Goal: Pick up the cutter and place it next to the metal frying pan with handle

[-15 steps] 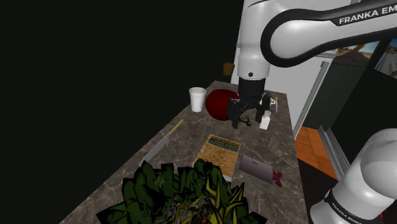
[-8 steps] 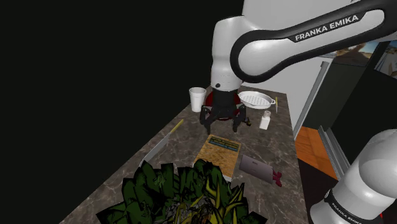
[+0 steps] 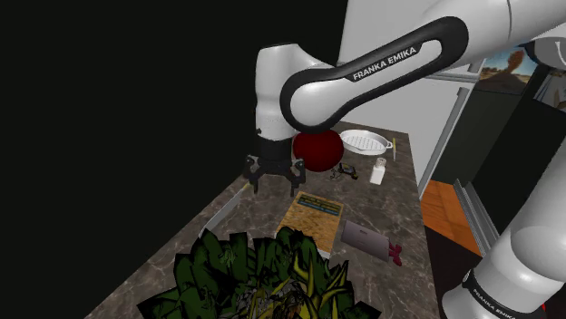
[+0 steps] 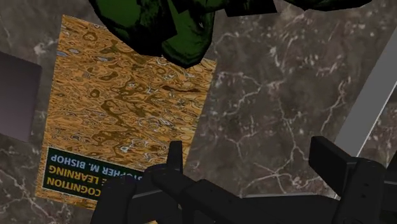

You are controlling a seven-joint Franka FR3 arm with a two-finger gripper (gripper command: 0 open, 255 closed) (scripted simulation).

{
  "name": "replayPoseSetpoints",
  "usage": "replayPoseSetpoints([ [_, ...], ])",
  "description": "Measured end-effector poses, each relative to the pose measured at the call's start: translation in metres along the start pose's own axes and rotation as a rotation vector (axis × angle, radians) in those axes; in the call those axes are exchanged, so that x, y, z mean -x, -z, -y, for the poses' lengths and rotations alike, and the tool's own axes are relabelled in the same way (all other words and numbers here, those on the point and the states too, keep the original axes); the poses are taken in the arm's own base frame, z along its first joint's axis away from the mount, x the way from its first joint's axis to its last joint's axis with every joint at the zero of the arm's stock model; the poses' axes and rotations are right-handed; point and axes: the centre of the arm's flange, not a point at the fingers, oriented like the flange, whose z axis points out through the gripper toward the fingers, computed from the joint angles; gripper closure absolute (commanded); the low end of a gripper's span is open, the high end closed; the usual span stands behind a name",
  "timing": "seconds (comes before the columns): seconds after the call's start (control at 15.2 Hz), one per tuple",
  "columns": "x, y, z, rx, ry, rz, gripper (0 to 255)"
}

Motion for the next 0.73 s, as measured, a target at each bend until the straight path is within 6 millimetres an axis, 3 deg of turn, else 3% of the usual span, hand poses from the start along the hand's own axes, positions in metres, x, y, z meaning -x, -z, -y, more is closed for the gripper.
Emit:
replayPoseSetpoints([
  [0.4,-0.017,-0.023,0.066,-0.033,-0.186,-0.014,0],
  [0.59,-0.037,-0.032,0.099,-0.048,-0.279,-0.022,0],
  [0.73,-0.043,-0.037,0.107,-0.053,-0.309,-0.025,0],
])
